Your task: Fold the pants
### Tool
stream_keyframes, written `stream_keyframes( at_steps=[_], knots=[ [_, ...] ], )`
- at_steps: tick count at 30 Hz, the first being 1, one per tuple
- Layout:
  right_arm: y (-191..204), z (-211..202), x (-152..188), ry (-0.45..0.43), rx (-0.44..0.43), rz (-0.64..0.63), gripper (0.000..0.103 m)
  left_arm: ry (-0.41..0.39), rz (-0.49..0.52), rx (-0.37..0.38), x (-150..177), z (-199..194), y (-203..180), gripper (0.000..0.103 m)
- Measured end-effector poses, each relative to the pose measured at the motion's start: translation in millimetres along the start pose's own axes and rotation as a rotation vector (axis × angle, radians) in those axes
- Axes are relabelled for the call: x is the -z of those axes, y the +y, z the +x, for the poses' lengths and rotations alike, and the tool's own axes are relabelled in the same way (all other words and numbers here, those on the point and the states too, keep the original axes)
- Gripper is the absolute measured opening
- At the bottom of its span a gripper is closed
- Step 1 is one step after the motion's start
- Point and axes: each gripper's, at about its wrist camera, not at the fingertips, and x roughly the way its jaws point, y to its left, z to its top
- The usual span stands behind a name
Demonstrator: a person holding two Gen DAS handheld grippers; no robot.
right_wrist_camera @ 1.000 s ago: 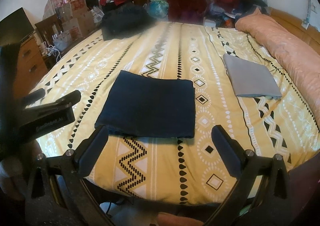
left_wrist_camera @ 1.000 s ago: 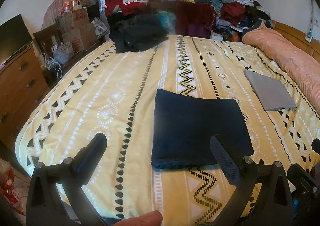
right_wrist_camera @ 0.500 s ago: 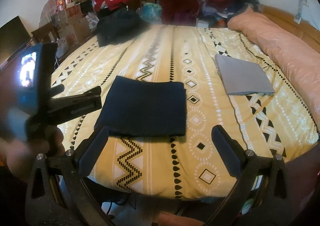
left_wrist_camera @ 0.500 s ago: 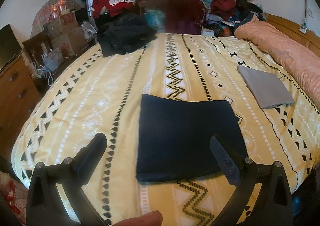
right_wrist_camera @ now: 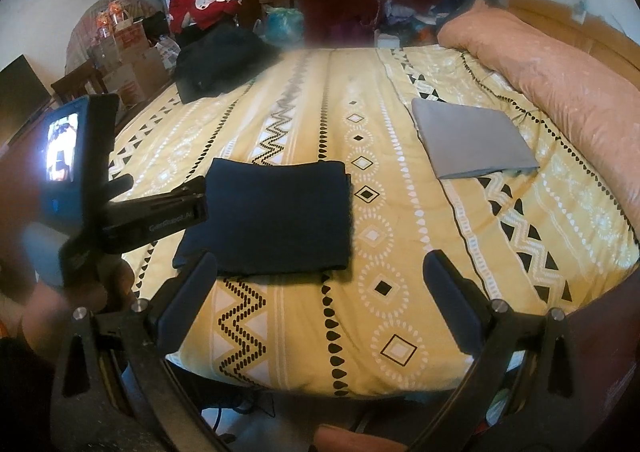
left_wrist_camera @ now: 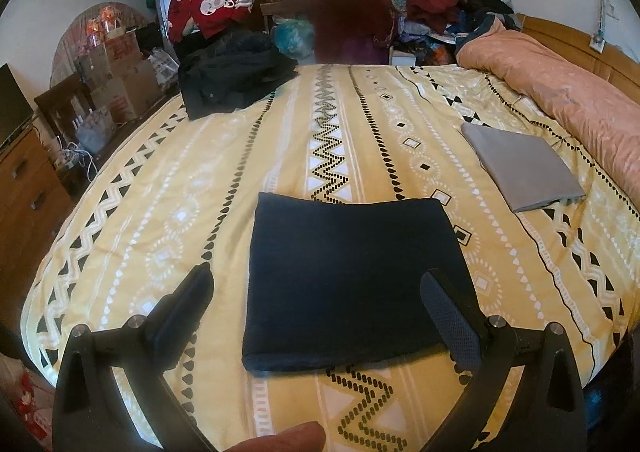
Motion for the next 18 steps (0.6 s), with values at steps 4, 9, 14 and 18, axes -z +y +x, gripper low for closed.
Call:
stream_keyframes(
  at_steps=[4, 9, 14, 18],
  knots=[
    [-4.6, -1.6, 0.8, -0.007, -0.002, 0.012, 0.103, -0.001, 0.017, 0.005, 0.3, 2.2, -6.4, 0.103],
    [-9.4, 7.6, 4.4, -0.005, -0.019, 0.014, 0.103, 0.012, 0.039, -0.002, 8.4, 4.1, -4.6, 0.103],
    [-16.1, 26.3, 4.1, -0.006, -0.02, 0.012, 0.103, 0.032, 0.044, -0.05, 20.1, 4.7, 21.5, 0.103],
    [-15.3, 44.1, -0.1, 0.005, -0.016, -0.008, 0.103, 0.059, 0.024, -0.083, 26.8, 13.2, 39.6, 0.103]
  ],
)
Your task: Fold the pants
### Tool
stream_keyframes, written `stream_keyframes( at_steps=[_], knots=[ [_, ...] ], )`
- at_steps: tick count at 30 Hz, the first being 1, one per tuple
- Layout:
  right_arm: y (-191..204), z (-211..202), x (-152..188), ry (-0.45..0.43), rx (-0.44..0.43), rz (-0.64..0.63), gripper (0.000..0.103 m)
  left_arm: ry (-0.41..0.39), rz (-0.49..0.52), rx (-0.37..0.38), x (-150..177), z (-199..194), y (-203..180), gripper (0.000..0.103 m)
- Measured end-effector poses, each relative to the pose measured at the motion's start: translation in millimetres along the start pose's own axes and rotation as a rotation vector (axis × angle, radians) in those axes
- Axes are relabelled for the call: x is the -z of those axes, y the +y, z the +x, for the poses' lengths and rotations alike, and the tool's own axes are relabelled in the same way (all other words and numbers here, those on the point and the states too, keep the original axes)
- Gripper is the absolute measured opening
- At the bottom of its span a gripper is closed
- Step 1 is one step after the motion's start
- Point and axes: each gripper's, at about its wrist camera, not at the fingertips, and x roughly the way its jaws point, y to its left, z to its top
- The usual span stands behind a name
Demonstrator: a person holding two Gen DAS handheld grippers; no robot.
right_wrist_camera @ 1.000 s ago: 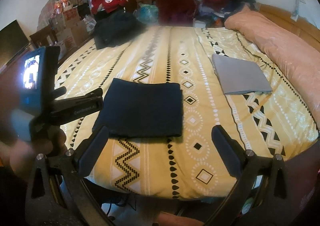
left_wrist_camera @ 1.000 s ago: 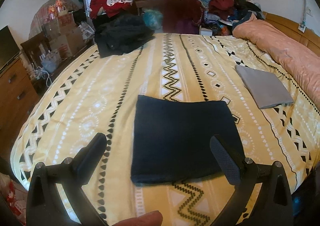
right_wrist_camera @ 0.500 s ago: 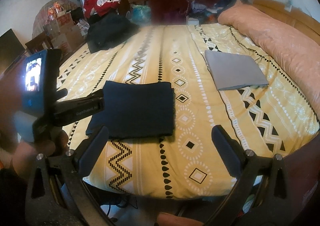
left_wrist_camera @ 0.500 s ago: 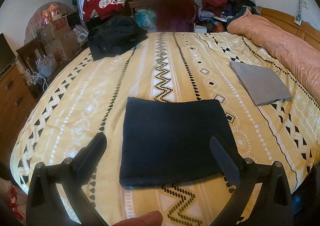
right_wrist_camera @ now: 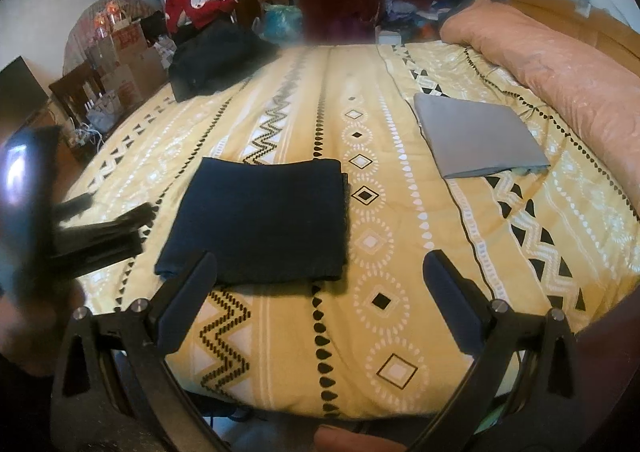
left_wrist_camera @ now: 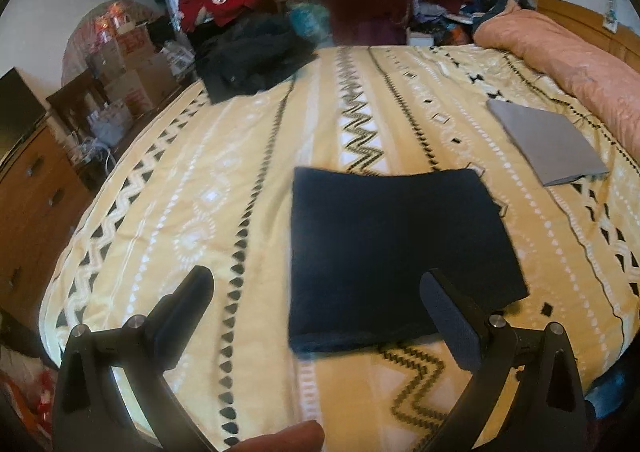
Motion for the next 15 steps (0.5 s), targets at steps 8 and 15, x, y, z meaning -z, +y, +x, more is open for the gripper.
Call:
stream_keyframes(
  at_steps=[8, 15],
  knots=[
    [24.0, 13.4, -13.1, -0.009, 0.009, -0.084, 0.103, 0.001, -0.054, -0.041, -0.6, 6.7, 26.6, 0.103],
    [42.8, 17.6, -25.1, -0.019, -0.006, -0.102, 0.103, 0.003, -0.077, -0.03, 1.0, 5.2, 40.0, 0.103]
  ],
)
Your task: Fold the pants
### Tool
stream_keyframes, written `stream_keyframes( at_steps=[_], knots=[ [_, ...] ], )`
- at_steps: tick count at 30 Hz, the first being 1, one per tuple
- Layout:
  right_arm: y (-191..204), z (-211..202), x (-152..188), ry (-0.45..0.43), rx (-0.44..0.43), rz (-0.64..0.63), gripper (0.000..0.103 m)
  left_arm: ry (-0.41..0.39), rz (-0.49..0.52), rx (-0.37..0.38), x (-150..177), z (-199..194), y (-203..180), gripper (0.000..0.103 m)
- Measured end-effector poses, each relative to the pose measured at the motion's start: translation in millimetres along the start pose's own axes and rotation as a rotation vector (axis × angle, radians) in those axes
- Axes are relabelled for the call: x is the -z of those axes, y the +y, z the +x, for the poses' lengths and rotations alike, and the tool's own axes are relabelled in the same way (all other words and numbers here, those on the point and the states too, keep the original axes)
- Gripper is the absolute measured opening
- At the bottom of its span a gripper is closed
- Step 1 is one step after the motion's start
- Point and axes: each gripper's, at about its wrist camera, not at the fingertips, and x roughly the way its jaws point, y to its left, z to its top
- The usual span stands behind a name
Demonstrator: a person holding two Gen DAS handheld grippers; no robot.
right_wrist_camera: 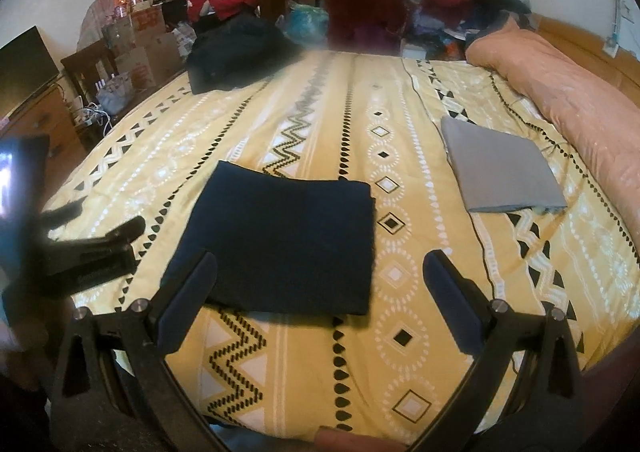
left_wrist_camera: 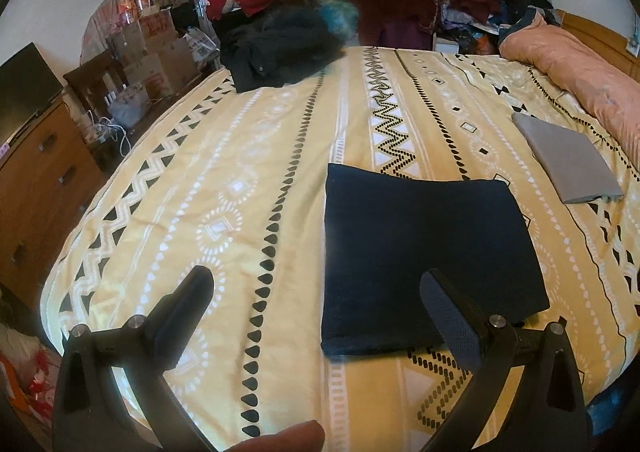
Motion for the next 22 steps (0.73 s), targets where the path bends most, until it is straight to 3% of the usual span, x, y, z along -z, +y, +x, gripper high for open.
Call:
stream_keyframes(
  at_steps=[16, 22],
  knots=[
    [23.8, 12.7, -2.6, 0.035, -0.019, -0.015, 0.102, -0.006, -0.052, 0.032, 0.0, -2.1, 20.6, 0.103],
    [23.8, 13.0, -2.5, 0.03, -0.014, -0.015, 0.103, 0.014, -0.083, 0.08, 2.0, 2.4, 20.6, 0.103]
  ],
)
